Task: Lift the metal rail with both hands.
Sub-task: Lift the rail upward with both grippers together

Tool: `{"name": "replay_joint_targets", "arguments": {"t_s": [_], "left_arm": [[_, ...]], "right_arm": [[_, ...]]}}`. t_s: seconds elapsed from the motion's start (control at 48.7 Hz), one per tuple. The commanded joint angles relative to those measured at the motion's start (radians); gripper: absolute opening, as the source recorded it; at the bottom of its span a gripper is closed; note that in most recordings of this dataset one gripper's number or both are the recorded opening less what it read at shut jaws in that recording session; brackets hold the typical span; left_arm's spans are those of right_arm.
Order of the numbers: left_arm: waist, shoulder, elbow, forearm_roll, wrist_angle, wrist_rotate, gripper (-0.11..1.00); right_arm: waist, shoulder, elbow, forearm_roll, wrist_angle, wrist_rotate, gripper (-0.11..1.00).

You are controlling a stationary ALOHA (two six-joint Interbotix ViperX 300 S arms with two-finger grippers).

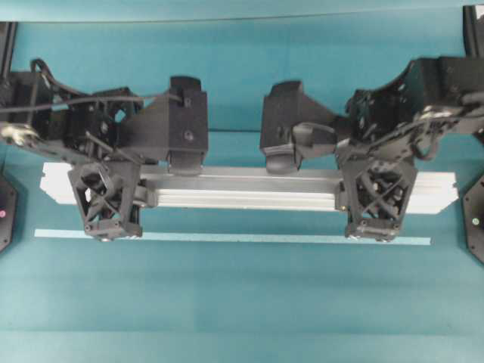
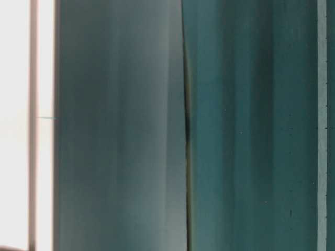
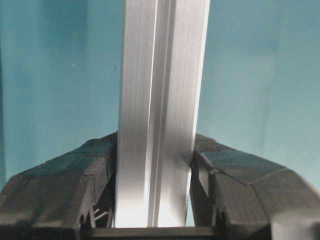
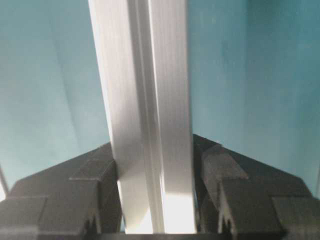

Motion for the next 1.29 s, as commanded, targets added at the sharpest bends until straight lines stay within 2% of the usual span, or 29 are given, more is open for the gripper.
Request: {"name": "replay_joint_targets", "arguments": {"t_s": [0.0, 0.205, 0.452, 0.678, 0.924, 1.274], "left_arm": [[0.005, -0.025, -0.069, 0.006, 0.003, -0.003, 0.36], [0.003, -0.02, -0.115, 0.006, 0.083, 0.005, 0.36], [-0.002, -0.021, -0.161, 0.006, 0.104, 0.005, 0.36], [0.002, -0.021, -0.232, 0.006, 0.115, 0.008, 0.36], [0.002, -0.008, -0.298, 0.006, 0.192, 0.011, 0.36], [-0.005, 0.005, -0.322, 0.006, 0.238, 0.011, 0.36]], "right_arm": [[-0.002, -0.005, -0.049, 0.006, 0.002, 0.038, 0.39], [-0.002, -0.005, -0.095, 0.006, 0.011, 0.044, 0.39], [-0.002, 0.003, -0.166, -0.017, 0.075, 0.044, 0.39], [-0.002, 0.018, -0.222, -0.018, 0.109, 0.043, 0.39], [-0.002, 0.048, -0.296, -0.023, 0.16, 0.043, 0.39], [-0.002, 0.077, -0.368, -0.026, 0.184, 0.043, 0.39]]}}
